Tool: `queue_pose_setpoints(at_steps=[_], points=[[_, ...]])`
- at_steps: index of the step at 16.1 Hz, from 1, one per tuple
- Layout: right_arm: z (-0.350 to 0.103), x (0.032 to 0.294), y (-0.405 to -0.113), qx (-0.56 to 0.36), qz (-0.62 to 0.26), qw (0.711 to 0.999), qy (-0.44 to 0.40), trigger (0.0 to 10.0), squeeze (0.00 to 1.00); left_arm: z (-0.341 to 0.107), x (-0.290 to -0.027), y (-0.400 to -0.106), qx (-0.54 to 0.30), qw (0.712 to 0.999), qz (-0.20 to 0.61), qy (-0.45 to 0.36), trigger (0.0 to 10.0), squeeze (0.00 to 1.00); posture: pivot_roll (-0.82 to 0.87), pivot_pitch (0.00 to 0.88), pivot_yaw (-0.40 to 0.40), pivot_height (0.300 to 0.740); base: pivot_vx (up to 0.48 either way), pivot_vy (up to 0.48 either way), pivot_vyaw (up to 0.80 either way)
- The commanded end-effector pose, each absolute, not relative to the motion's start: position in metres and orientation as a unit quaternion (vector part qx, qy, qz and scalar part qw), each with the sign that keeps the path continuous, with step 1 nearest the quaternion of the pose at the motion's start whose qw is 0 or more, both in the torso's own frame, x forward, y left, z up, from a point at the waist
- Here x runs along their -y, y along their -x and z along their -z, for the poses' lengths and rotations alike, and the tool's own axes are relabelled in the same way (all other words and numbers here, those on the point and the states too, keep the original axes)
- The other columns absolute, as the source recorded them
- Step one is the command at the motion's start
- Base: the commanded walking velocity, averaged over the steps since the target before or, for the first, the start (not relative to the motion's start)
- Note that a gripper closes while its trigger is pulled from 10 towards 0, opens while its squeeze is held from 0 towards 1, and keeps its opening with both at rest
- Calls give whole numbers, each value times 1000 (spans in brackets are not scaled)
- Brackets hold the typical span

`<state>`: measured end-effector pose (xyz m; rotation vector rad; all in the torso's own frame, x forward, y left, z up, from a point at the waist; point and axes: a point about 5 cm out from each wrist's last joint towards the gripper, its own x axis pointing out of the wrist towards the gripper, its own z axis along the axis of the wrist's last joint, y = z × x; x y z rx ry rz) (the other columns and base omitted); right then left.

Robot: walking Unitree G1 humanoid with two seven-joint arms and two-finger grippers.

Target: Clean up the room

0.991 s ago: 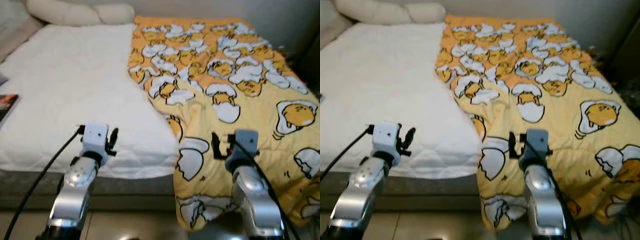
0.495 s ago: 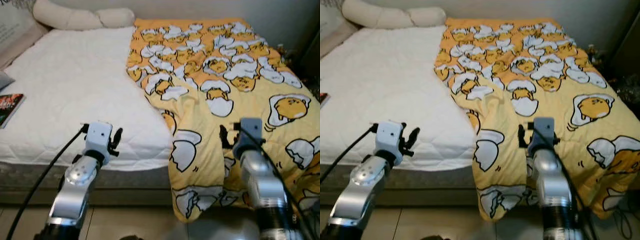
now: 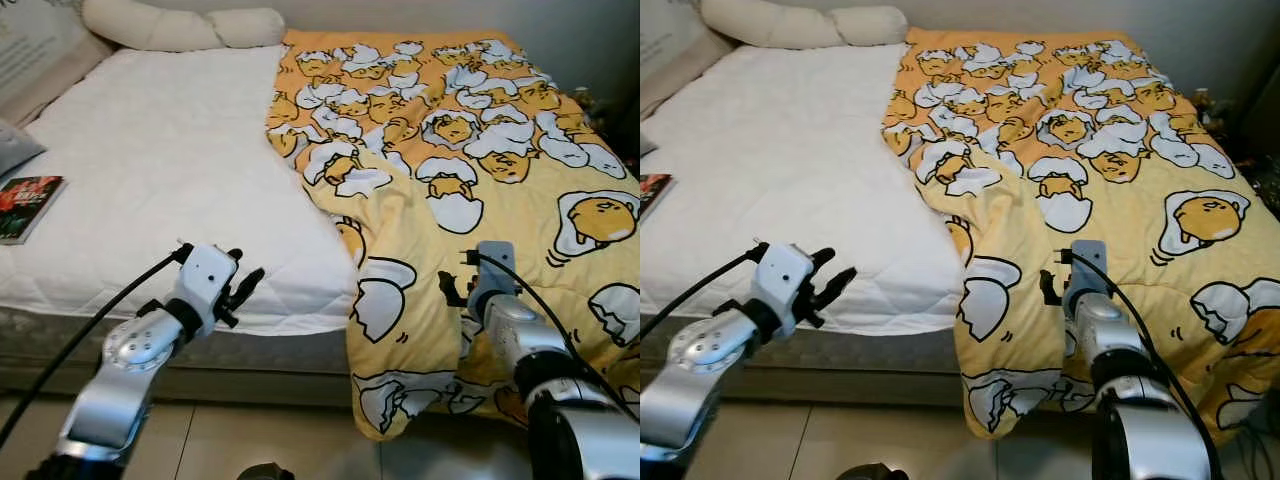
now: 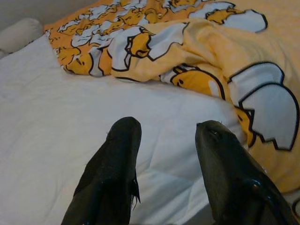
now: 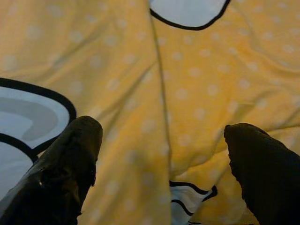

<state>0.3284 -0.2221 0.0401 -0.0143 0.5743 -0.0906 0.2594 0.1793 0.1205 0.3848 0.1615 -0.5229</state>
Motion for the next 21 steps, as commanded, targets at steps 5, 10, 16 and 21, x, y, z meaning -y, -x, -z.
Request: queue_pose_setpoints(at_steps=[5,10,16,21], points=[[-33,222,-326,-294,55,954,-14,10000,0,-133,-181,-247,-86,928,292,-213,10000,0,163,31,48,740,0,0,0],[-33,234,-323,-275,99,956,-15,10000,0,-146,-182,-231,-77,929,288,-220,10000,0,199,130,60,740,0,0,0],[-35,239,-323,-264,102,958,-46,10000,0,-161,-182,-212,-67,937,258,-225,10000,0,230,200,42,740,0,0,0],[-28,234,-319,-278,99,951,-96,3961,0,-162,-180,-193,-85,934,266,-224,10000,0,261,223,33,740,0,0,0]])
